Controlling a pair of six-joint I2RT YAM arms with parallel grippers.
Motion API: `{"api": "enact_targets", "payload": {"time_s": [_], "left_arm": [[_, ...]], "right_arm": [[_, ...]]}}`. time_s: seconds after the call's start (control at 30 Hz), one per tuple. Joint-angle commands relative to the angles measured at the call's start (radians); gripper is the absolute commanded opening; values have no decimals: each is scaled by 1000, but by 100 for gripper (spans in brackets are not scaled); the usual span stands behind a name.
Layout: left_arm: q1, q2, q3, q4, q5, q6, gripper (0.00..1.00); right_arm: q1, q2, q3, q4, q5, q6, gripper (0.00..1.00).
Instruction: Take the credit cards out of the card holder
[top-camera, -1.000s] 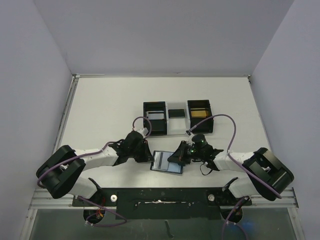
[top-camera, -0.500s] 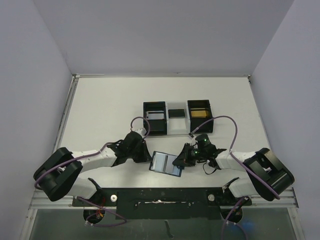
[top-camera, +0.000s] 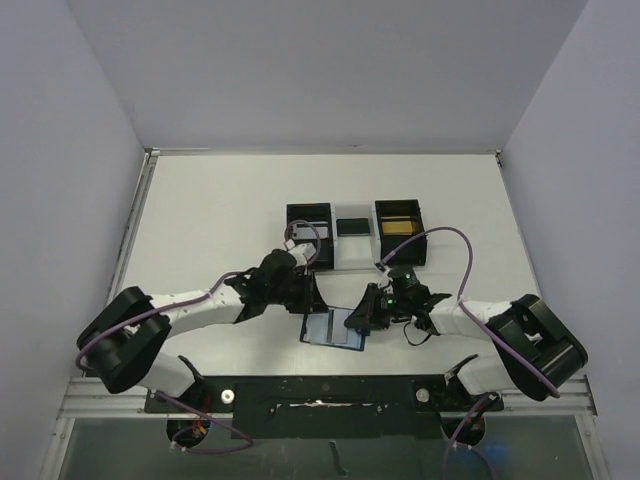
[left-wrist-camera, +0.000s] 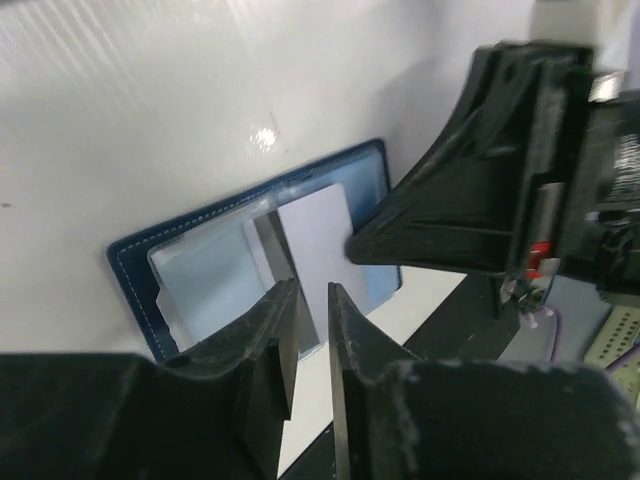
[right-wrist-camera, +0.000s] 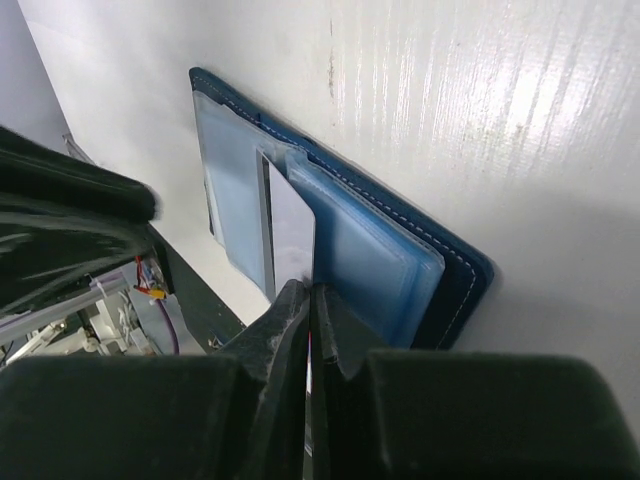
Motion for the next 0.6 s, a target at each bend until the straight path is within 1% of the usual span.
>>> {"api": "enact_targets", "payload": {"time_s": [0.0,0.07,0.17,0.23,0.3,0.4,0.5,0.53,0.57], "left_arm": [[-24,112,8,58,76,-14,12],[-28,141,-16,76,66,-35,6],[-30,159,-44,74,20,-57,1],[-31,169,-47,50,-12,-58,0],[-31,182,-47,43,-17,-53,0],[-33,196,-45,41,-16,-49,0],[-34,193,-41,19,-34,-45,0],[-34,190,-43,14,-39,-45,0],[-34,186,-45,12,-42,-46,0]], "right_arm": [[10,-10,32,33,39,17,1],[13,-7,31,49,40,35,2],[26,-4,20,91,41,64,4],[38,2,8,137,36,90,7],[55,13,-4,197,35,121,10],[87,46,-7,269,54,160,17],[125,83,10,285,82,174,18],[136,91,17,278,93,176,16],[143,98,22,267,109,180,12]]}}
